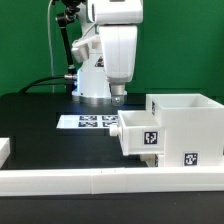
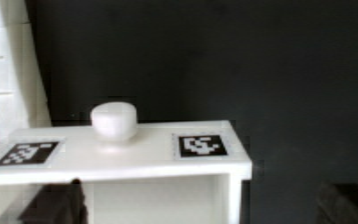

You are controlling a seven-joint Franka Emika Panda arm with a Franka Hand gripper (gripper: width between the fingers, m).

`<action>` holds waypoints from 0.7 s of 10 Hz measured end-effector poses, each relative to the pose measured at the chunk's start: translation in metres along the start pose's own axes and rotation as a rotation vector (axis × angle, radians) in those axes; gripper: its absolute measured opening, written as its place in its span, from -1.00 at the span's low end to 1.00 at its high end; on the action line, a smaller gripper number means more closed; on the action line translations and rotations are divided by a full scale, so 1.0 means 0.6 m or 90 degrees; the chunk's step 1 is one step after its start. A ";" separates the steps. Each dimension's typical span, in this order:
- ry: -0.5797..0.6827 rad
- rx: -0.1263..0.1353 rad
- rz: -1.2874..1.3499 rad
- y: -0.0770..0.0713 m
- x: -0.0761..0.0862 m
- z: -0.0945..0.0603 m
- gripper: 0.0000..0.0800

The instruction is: Assemble drawer

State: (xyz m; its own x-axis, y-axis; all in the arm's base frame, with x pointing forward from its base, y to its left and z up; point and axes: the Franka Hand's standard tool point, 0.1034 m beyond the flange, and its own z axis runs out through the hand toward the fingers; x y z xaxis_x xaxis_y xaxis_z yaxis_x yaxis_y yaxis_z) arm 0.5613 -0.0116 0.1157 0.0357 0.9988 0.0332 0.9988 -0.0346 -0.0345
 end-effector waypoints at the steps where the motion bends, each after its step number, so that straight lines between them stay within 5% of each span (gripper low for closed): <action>1: 0.000 0.001 0.001 0.000 -0.002 0.001 0.62; 7: 0.130 0.017 -0.012 0.063 -0.052 0.068 0.62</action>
Offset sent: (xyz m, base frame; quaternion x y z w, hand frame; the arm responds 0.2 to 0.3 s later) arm 0.0364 0.0054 -0.0231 0.0303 0.1553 -0.0195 0.9872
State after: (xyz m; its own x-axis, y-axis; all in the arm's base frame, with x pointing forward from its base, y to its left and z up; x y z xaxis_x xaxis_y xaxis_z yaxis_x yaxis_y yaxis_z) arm 0.5967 -0.0426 0.0729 0.0264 0.9715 0.2357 0.9982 -0.0130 -0.0583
